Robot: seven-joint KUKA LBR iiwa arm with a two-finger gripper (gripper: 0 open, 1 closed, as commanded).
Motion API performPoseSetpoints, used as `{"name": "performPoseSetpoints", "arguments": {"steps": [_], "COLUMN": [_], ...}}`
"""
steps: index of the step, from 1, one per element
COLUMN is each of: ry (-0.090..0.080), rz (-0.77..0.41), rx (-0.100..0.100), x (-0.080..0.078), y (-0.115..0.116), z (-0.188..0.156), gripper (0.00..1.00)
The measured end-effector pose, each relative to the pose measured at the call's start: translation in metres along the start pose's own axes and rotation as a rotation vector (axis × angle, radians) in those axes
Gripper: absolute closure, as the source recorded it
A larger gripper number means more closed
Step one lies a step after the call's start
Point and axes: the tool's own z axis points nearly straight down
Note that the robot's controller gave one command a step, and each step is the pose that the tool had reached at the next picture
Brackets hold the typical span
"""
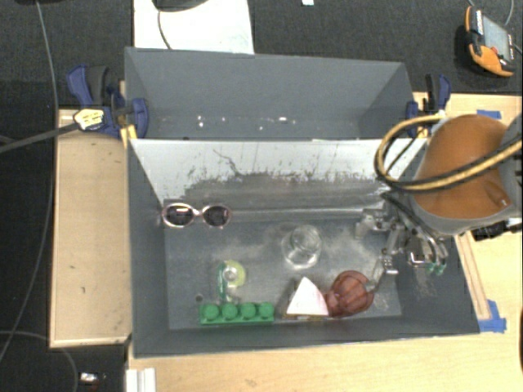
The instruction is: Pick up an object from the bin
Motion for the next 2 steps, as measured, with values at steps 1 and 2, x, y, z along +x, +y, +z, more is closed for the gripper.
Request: {"name": "performPoseSetpoints", "arguments": {"steps": [1, 2], "ry": [-0.006, -0.004], "rz": [-0.251, -0.098], "rx": [0.0, 0.0], "x": [-0.045, 0.016], "y": [0.0, 0.0], "z": [0.047, 0.076], "gripper": [0.0, 0.0]}}
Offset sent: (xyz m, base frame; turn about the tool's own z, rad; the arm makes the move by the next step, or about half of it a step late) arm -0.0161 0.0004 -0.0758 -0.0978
